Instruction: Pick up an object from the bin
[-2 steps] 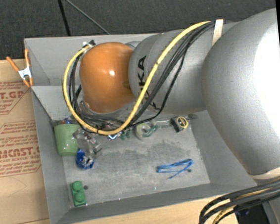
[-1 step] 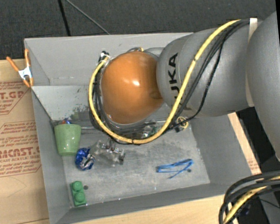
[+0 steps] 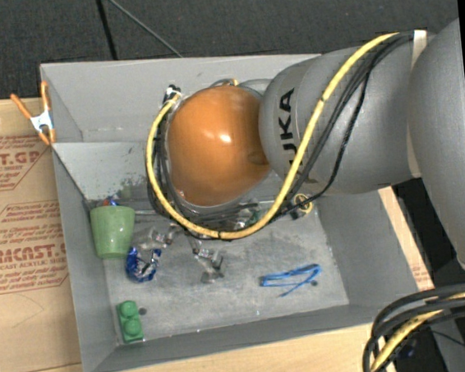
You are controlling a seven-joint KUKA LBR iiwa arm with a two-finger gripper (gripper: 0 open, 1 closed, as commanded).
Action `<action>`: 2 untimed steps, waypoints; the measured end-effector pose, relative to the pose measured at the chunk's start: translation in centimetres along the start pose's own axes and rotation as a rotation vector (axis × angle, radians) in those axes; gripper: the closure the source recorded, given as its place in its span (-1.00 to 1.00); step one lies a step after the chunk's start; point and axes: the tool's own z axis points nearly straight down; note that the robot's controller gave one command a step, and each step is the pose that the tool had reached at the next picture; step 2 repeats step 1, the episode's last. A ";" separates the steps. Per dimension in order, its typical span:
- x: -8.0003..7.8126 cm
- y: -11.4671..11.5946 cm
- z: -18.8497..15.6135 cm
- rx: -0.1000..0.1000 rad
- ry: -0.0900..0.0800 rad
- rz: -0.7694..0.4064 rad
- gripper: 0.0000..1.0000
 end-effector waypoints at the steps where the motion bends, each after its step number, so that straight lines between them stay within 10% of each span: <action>1: -3.2 -2.2 9.0 -0.003 0.002 -0.274 -1.00; 2: -3.2 -2.2 9.0 -0.003 0.002 -0.274 -1.00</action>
Offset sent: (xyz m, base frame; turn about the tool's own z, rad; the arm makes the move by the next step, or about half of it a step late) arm 0.0361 0.0157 -0.0872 -0.2758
